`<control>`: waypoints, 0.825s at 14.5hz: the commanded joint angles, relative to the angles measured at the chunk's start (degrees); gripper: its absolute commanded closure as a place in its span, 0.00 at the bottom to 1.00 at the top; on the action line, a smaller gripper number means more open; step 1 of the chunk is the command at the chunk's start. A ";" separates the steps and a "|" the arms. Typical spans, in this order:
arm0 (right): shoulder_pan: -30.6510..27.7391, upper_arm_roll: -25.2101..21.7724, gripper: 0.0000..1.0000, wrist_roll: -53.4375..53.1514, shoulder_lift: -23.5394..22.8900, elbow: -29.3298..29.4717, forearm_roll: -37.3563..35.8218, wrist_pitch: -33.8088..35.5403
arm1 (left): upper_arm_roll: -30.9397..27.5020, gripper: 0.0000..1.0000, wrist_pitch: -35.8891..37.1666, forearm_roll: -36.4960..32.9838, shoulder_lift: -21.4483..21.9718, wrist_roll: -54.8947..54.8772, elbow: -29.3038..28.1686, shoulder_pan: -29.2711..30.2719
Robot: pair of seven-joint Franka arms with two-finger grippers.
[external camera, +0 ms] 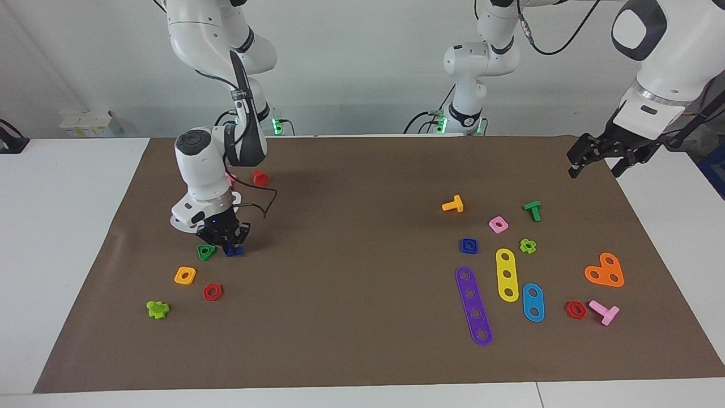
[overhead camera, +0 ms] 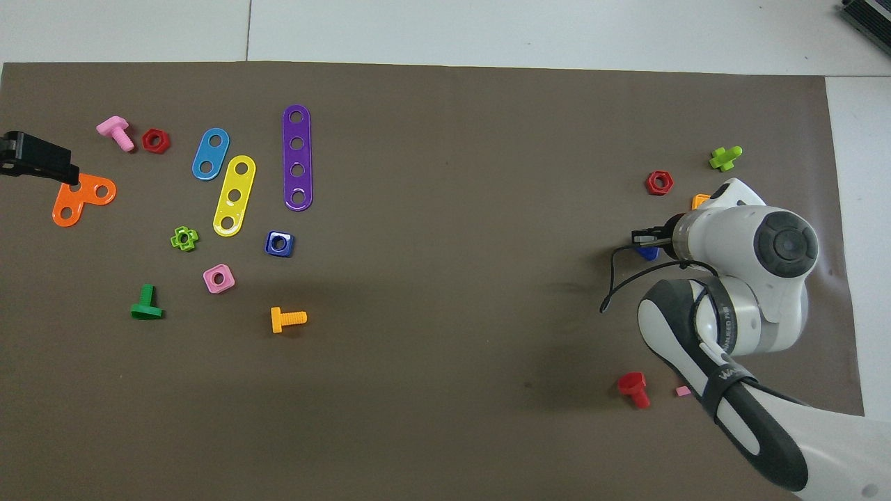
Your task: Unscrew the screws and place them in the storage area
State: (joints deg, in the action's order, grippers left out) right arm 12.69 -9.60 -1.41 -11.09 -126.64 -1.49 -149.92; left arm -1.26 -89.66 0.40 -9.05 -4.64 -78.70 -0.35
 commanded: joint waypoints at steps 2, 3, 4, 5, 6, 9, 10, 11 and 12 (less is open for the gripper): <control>-0.91 0.81 0.70 0.71 0.64 -1.77 0.78 -2.65 | 0.20 0.00 -1.05 -0.49 2.19 -0.72 -3.83 -0.44; -0.47 0.81 0.01 -0.94 0.37 -1.07 0.96 -2.31 | 0.29 0.00 -0.43 -0.49 2.28 -1.51 -4.18 -0.53; -0.47 0.81 0.00 -1.57 0.28 0.42 0.96 -1.53 | 0.38 0.00 0.10 -0.32 2.28 -2.82 -4.18 -0.44; -0.73 0.72 0.00 -1.66 0.46 2.43 0.96 1.18 | 0.38 0.00 0.28 0.47 2.37 -4.05 -4.27 -0.44; -0.82 0.72 0.00 -1.84 0.89 5.59 0.96 6.08 | 0.38 0.00 0.28 1.52 2.37 -4.15 -4.27 -0.44; -1.61 0.54 0.00 -1.93 1.51 18.32 0.96 25.31 | 0.12 0.00 -0.42 3.73 3.59 -4.24 -6.46 0.00; -2.31 0.63 0.00 -1.84 2.73 20.88 0.96 29.38 | 0.20 0.00 -0.86 3.73 3.77 -4.33 -7.16 0.00; -2.75 0.63 0.00 -1.84 4.48 21.61 0.96 31.59 | 0.11 0.00 -0.86 3.73 3.77 -4.33 -7.17 0.00; -3.45 0.63 0.00 -1.75 6.94 21.70 0.96 33.70 | 0.11 0.00 -0.95 3.73 3.77 -4.33 -7.17 0.09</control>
State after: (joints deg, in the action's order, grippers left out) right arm 11.10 -9.59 -2.89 -7.46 -105.95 -1.17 -120.27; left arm -0.82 -89.53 3.08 -7.50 -7.89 -83.03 -0.45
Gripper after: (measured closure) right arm 0.000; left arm 0.000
